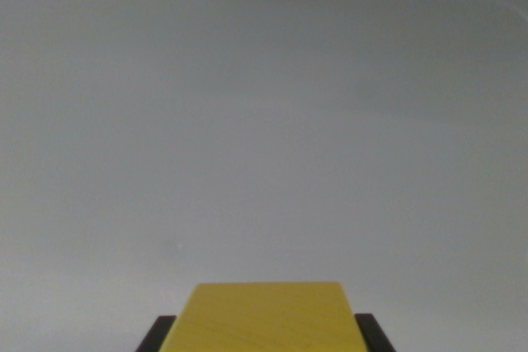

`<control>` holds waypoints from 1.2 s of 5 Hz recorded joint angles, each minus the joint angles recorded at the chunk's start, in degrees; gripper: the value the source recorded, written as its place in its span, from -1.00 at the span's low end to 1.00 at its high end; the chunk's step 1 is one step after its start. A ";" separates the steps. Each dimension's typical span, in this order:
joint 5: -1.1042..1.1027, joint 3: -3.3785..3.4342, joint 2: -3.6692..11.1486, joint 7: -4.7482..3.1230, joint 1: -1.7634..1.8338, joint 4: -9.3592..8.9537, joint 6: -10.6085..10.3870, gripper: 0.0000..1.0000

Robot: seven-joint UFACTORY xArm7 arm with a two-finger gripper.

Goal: Pick yellow cube

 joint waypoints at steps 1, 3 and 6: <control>0.00 0.00 0.00 0.00 0.00 0.00 0.00 1.00; -0.08 -0.02 -1.05 0.06 0.02 1.39 2.44 1.00; -0.23 -0.06 -2.91 0.17 0.06 3.84 6.75 1.00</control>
